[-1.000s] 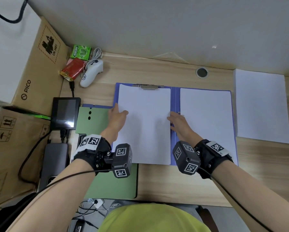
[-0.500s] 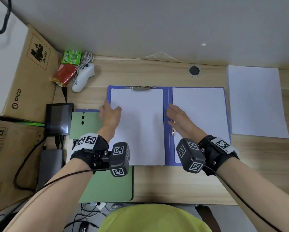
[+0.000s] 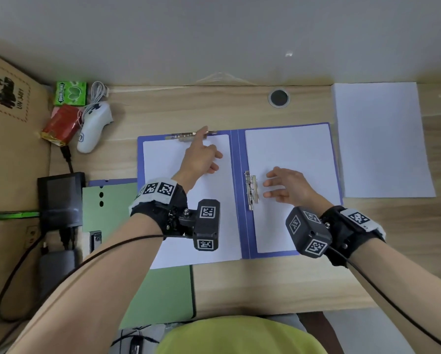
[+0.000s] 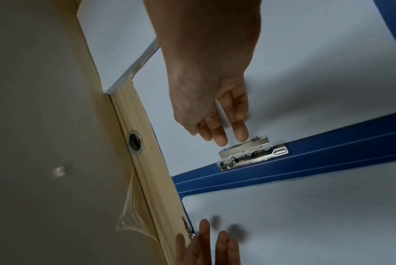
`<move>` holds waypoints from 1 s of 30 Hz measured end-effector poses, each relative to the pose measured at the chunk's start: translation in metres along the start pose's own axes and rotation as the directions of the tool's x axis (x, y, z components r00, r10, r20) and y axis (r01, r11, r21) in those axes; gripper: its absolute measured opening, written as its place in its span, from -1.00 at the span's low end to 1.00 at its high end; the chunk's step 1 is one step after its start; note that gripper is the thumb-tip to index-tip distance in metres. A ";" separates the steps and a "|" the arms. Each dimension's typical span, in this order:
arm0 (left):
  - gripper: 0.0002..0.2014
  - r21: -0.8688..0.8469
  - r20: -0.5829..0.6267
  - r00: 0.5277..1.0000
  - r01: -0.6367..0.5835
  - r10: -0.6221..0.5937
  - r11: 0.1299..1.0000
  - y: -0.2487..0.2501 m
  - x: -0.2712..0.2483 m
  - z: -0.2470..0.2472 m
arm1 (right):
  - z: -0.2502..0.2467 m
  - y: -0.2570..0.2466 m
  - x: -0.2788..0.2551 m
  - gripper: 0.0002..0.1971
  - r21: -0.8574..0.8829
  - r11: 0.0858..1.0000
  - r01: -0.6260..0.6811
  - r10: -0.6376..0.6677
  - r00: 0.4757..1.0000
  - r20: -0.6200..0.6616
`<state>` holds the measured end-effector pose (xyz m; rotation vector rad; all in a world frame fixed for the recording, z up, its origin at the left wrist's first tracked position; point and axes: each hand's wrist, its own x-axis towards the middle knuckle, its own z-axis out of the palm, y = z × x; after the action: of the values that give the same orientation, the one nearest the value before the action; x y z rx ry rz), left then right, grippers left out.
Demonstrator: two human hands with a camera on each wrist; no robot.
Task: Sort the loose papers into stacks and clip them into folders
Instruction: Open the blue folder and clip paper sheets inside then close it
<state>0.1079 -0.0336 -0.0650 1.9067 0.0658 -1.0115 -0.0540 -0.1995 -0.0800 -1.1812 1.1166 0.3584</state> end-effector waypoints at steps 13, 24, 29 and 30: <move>-0.71 0.022 0.038 0.999 -0.027 0.026 0.999 0.008 0.014 0.001 | 0.002 0.005 0.016 -0.78 0.112 0.990 -0.088 0.088 0.996 0.005; -0.83 -0.193 -0.337 0.940 -0.121 0.050 0.974 -0.011 0.017 -0.058 | 0.011 0.009 0.016 -0.78 0.147 0.987 -0.058 0.074 0.992 -0.101; -0.74 -0.191 -0.306 0.952 -0.066 0.004 0.979 -0.026 0.029 -0.072 | 0.012 0.009 0.016 -0.77 0.131 0.990 -0.046 0.062 0.991 -0.120; -0.73 -0.185 -0.315 0.949 -0.050 -0.011 0.981 -0.028 0.032 -0.074 | 0.012 0.009 0.016 -0.76 0.128 0.991 -0.046 0.062 0.991 -0.123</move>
<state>0.1625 0.0272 -0.0905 1.8700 0.3171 -0.6532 -0.0472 -0.1906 -0.0993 -1.0763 1.2651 0.2537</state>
